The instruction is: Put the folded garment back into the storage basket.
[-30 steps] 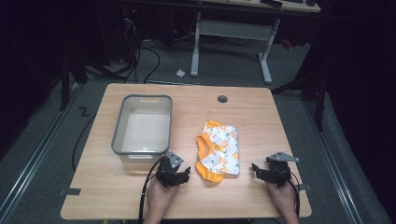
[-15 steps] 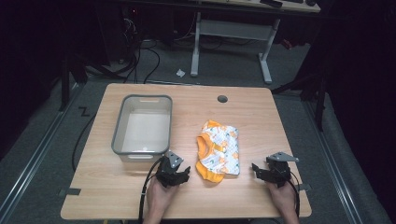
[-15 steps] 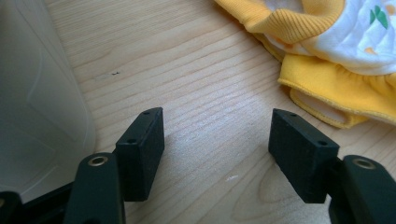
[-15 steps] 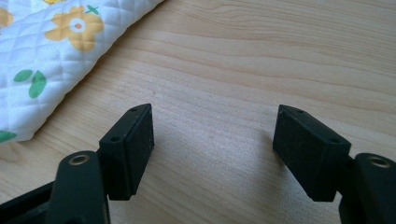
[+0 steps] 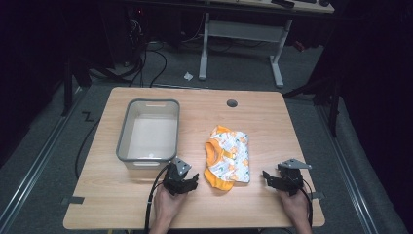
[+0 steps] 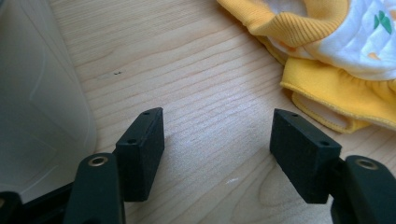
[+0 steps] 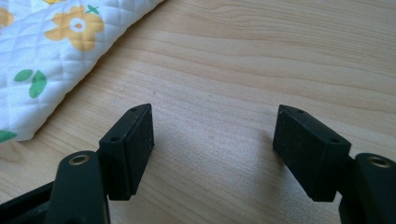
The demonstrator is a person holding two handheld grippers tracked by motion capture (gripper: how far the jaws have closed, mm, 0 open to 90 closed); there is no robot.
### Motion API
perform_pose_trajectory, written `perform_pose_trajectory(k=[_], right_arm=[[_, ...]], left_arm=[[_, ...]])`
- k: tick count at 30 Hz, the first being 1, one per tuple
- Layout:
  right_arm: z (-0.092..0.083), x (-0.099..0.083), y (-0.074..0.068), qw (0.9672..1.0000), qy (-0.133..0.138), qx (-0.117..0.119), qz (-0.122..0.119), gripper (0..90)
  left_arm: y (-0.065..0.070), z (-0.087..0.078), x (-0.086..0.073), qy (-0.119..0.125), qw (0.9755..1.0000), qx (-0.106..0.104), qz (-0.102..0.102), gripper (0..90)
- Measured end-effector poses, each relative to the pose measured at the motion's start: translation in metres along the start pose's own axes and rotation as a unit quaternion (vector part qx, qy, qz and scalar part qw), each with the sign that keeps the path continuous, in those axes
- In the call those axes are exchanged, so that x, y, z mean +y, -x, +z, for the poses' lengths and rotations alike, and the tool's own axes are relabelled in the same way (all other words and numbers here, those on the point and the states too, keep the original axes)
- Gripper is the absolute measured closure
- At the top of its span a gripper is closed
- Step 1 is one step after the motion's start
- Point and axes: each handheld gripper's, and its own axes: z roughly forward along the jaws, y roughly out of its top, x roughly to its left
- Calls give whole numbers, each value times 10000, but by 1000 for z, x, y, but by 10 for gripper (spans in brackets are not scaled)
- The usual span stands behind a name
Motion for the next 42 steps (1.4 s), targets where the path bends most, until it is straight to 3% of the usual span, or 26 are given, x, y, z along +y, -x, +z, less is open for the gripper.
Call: perform_pose_trajectory(k=[14,22,32,35,42], right_arm=[[0,0,0,10000,1,7,-7,294],[0,0,0,10000,-5,7,-8,294],[0,0,0,10000,-6,9,-13,294],[0,0,0,10000,-1,11,-17,294],[0,0,0,10000,-2,12,-26,294]], left_arm=[[2,-7,0,11,9998,-193,62,353],[5,-10,2,60,9993,-372,-32,351],[13,-11,13,96,9983,-571,53,346],[15,-12,17,99,9982,-561,169,346],[16,-13,27,144,9970,-751,79,317]])
